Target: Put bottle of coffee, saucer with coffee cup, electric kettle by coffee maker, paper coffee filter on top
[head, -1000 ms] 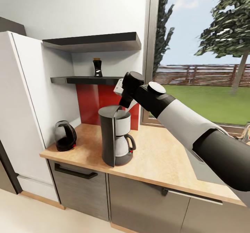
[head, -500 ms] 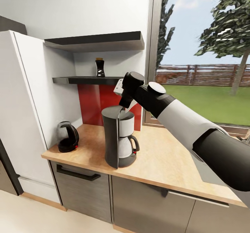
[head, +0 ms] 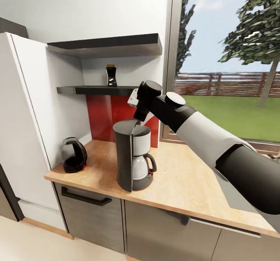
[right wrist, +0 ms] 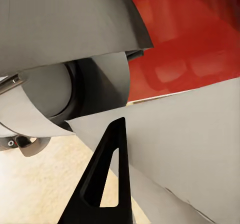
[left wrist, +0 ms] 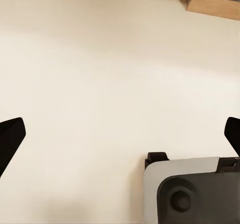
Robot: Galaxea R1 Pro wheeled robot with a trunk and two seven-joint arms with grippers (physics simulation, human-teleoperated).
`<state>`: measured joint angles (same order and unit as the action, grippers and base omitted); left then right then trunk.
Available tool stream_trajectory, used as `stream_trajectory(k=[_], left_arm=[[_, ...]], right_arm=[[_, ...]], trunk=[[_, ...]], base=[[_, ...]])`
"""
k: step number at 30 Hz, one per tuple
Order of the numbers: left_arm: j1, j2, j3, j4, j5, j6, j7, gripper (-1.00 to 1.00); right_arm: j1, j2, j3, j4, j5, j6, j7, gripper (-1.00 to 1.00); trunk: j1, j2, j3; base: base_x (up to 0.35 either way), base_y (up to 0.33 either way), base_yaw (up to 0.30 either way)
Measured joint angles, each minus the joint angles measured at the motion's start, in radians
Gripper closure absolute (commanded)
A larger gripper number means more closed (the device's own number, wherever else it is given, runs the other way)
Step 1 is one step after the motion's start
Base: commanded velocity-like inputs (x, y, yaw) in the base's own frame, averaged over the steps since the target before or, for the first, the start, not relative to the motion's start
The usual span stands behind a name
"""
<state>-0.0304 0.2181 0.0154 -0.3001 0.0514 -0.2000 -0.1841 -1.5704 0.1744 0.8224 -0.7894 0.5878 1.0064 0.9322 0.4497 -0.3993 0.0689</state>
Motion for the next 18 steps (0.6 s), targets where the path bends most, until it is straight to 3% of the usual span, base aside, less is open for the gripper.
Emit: stream_trajectory(k=[18], left_arm=[[0.001,0.0,0.001,0.0,0.0,0.0,0.0,-1.0]], right_arm=[[0.003,0.0,0.001,0.042,0.0,-0.001,0.0,1.0]], trunk=[[0.0,0.0,0.0]], base=[[0.001,0.0,0.0]])
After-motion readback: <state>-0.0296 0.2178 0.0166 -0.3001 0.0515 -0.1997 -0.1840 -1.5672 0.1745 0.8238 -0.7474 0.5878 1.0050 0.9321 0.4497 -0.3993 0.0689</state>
